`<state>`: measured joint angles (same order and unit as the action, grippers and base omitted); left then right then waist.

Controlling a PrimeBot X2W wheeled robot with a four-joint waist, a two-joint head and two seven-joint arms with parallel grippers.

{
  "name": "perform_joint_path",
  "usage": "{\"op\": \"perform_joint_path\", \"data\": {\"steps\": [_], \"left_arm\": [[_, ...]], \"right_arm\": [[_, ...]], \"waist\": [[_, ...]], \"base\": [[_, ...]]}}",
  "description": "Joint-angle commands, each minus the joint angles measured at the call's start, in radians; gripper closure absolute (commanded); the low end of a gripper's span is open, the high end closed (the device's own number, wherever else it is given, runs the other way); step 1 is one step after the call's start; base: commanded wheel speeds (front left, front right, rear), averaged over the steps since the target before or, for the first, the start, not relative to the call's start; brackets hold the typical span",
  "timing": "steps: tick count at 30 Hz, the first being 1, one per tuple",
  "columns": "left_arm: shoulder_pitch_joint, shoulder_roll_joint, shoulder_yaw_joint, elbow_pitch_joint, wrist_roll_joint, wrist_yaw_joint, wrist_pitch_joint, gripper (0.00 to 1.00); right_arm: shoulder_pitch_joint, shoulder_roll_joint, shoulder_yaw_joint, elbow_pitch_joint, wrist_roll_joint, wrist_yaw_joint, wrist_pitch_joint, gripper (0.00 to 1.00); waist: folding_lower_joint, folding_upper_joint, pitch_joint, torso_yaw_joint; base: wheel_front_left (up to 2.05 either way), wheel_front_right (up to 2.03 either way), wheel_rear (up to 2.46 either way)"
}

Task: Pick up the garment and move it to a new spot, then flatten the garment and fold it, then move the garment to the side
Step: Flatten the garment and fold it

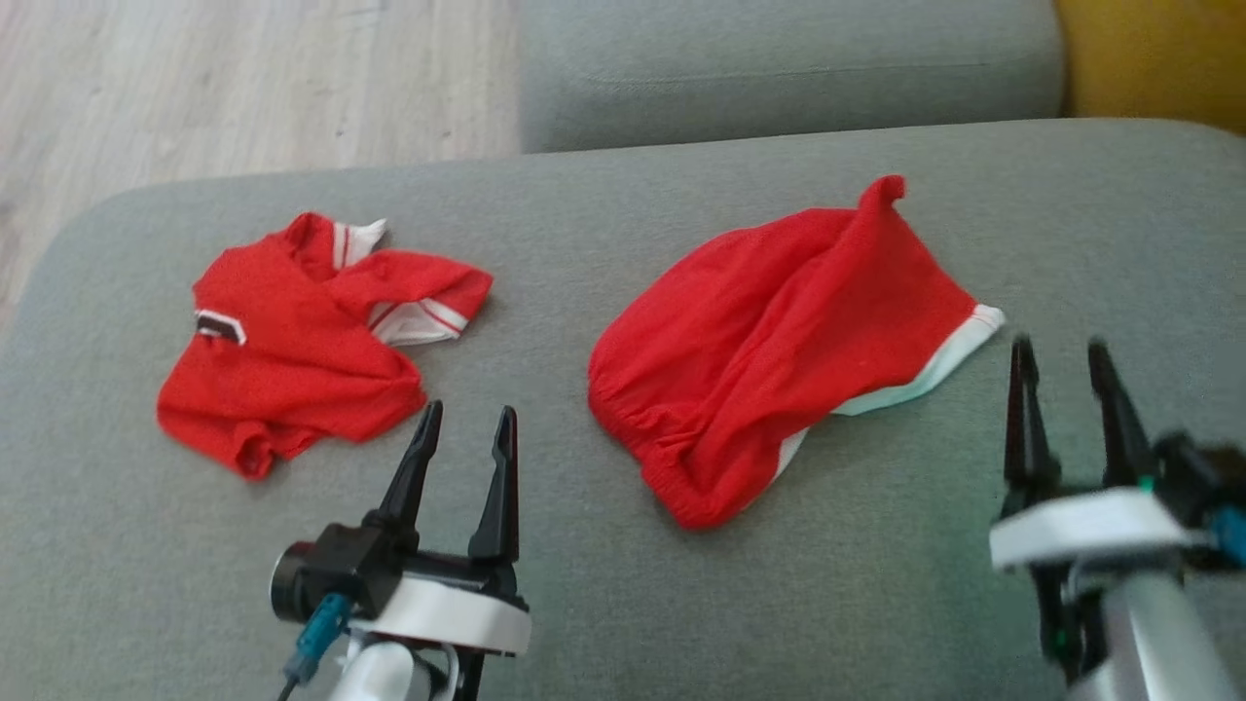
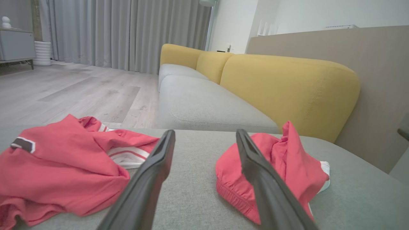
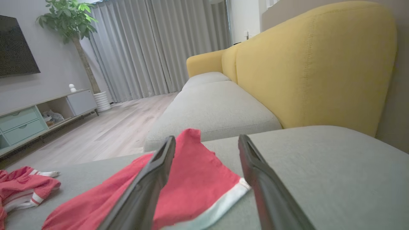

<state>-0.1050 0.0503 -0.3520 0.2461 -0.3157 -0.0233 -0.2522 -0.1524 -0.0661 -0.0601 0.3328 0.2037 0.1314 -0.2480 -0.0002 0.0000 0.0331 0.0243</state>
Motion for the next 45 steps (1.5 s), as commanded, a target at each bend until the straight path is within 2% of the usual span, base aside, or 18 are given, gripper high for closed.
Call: {"op": "perform_joint_path", "data": {"steps": [1,11,18,23,31,38,45], "left_arm": [[-0.015,0.000,0.034,-0.030,0.005,0.003,-0.010,0.00],[-0.038,0.000,-0.009,0.004,0.003,-0.020,-0.010,0.00],[-0.084,0.000,-0.176,0.145,0.039,-0.081,0.021,0.00],[-0.126,0.000,-0.248,0.230,0.037,-0.096,0.072,0.00],[-0.206,0.000,-0.325,0.354,-0.001,-0.104,0.102,0.00],[-0.261,0.000,-0.388,0.384,-0.036,-0.102,0.053,0.00],[-0.315,0.000,-0.436,0.386,-0.071,-0.077,0.019,0.00]], "right_arm": [[0.011,0.009,0.023,-0.053,0.006,-0.001,-0.011,0.00],[0.035,0.015,0.028,-0.109,0.003,-0.001,-0.012,0.00],[0.010,0.016,0.019,-0.121,0.011,-0.001,-0.012,0.00],[-0.009,0.016,0.018,-0.126,0.014,-0.001,-0.012,0.00],[-0.042,0.016,0.022,-0.130,0.022,-0.001,-0.012,0.00],[-0.052,0.016,0.038,-0.130,0.021,-0.001,-0.013,0.00],[-0.064,0.016,0.053,-0.133,0.027,-0.001,-0.013,0.00]], "waist": [[0.0002,0.0000,-0.002,-0.018],[0.0002,0.0000,0.035,-0.039],[0.0002,0.0000,0.084,-0.069],[0.0002,0.0000,0.116,-0.093],[0.0002,0.0000,0.162,-0.133],[0.0002,0.0000,0.180,-0.155],[0.0002,0.0000,0.198,-0.176]], "base": [[0.00,0.00,0.00],[0.00,0.00,0.00],[0.00,0.00,0.00],[0.00,0.00,0.00],[0.00,0.00,0.00],[0.00,0.00,0.00],[0.00,0.00,0.00]]}}
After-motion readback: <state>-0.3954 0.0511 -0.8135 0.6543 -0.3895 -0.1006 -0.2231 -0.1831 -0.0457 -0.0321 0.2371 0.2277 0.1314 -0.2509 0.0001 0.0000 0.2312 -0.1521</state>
